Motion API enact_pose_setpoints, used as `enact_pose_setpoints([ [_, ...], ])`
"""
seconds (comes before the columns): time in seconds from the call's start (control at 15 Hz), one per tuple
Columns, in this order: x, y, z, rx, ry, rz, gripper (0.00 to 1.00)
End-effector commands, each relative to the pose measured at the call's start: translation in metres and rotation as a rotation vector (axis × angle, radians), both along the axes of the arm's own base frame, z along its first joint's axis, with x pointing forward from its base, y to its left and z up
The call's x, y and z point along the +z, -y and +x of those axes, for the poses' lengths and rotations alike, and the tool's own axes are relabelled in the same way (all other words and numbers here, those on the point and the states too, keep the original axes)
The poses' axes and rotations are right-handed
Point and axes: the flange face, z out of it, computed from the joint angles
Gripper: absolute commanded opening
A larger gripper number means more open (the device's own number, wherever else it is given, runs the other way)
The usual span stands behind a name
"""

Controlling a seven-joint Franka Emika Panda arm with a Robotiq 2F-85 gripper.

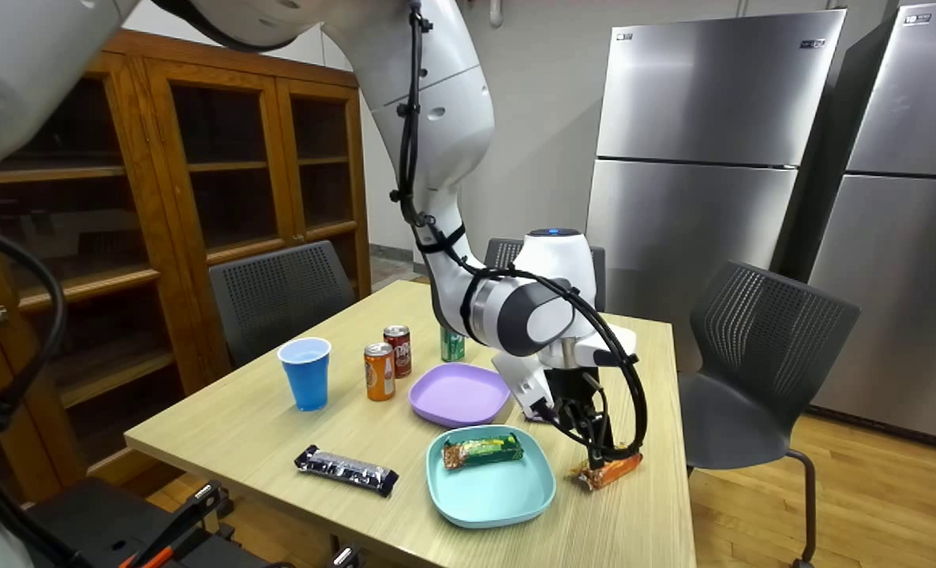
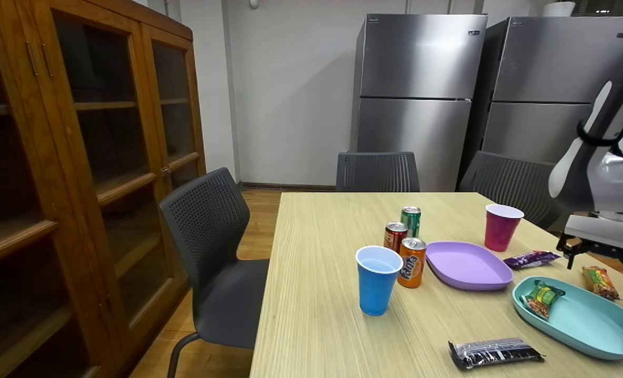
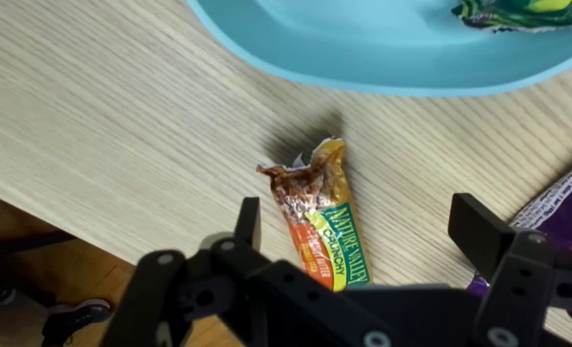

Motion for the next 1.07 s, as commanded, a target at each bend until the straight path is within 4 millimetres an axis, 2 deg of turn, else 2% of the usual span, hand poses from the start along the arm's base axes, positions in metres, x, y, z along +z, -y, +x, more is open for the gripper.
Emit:
enact_pose_setpoints([
  [0.0, -0.011, 0.016, 0.017, -0.032, 0.002, -0.001, 1.00],
  [0.53, -0.031, 0.030, 0.035, -0.054, 0.000, -0.009, 1.00],
  [0.6, -0.033, 0.031, 0.036, -0.053, 0.000, -0.009, 0.75],
  [0.67, -0.035, 0.032, 0.037, -0.054, -0.001, -0.009, 0.74],
  [0.93, -0.034, 0.036, 0.037, -0.070, 0.004, -0.008, 0.42],
  [1.0, -0.027, 0.036, 0.036, -0.069, 0.022, -0.004, 0.34],
])
